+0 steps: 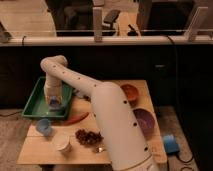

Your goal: Place sponge in tray

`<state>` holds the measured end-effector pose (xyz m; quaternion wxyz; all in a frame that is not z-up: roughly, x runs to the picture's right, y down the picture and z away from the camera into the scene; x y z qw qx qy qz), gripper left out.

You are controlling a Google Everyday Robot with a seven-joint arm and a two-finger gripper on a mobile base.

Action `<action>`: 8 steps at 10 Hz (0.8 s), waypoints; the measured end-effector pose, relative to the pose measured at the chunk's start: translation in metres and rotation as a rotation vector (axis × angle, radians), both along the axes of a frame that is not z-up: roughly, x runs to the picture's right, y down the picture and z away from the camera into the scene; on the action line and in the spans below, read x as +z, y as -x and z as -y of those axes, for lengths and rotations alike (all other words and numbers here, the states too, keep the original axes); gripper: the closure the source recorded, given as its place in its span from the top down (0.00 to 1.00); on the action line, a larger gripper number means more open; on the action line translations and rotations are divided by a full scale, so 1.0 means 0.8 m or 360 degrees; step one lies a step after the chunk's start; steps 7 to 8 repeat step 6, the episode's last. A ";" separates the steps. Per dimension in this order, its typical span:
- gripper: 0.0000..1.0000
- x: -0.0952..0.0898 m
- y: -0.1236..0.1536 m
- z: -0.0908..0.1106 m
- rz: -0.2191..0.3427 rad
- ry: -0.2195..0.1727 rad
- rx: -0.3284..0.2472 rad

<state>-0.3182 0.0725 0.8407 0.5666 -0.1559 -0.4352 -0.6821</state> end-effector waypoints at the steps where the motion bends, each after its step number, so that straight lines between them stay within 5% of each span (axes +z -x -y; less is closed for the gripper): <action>1: 0.10 0.000 -0.001 0.000 -0.0007 -0.0005 0.0002; 6: 0.62 -0.001 -0.004 0.006 -0.0021 -0.0031 0.0022; 8: 0.62 -0.001 -0.004 0.006 -0.0021 -0.0031 0.0022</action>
